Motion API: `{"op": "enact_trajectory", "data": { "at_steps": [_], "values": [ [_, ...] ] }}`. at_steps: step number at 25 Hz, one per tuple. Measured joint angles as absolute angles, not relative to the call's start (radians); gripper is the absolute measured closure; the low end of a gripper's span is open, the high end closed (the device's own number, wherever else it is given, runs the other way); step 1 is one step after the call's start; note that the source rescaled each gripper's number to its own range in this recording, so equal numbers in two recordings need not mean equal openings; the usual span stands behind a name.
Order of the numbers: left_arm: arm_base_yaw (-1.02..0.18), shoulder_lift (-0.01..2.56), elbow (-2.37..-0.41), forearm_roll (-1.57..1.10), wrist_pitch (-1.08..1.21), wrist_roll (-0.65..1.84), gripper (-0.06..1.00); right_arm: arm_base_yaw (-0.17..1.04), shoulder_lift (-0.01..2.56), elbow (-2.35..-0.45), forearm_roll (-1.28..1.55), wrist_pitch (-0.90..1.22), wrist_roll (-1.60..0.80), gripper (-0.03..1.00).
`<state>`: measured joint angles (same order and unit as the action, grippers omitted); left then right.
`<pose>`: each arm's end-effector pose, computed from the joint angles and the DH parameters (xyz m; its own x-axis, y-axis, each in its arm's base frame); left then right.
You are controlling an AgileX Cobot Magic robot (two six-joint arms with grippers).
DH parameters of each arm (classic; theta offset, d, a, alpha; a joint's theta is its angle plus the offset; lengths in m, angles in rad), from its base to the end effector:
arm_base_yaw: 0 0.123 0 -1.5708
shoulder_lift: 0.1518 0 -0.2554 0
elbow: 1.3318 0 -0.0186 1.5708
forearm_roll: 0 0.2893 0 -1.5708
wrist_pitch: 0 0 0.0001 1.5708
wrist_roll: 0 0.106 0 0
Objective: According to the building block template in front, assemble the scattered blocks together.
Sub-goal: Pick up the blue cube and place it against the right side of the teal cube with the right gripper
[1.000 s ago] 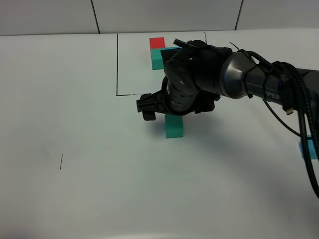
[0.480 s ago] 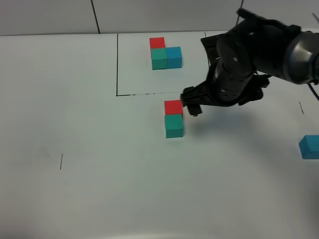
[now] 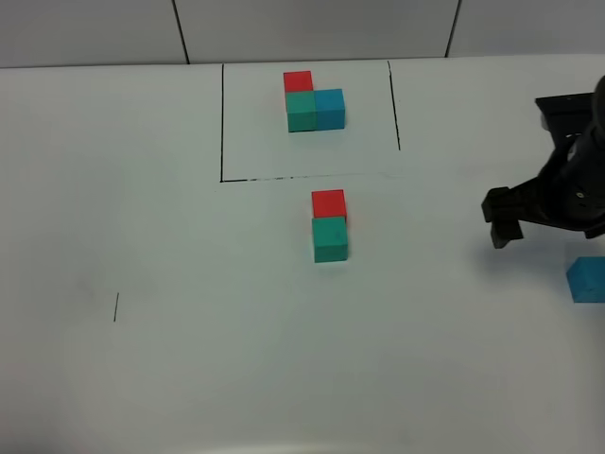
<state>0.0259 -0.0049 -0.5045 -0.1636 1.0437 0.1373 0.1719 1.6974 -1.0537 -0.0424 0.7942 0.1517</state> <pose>0.0714 -0.0131 0.2934 -0.4208 0.0430 -0.9062 0.1247 0.9921 -0.0108 0.3442 0.0565 0.1281 -0.9743 -0.0457 -0.2207 -0.0463 0.9989 -0.0027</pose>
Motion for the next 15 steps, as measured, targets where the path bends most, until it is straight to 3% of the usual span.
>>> {"op": "enact_trajectory", "data": {
  "at_steps": [15],
  "values": [
    [0.026, -0.005, -0.505, -0.164, 1.044, 0.137, 0.73, -0.059, 1.660, -0.871, 0.072, 0.662, -0.145, 0.02]
  ]
}}
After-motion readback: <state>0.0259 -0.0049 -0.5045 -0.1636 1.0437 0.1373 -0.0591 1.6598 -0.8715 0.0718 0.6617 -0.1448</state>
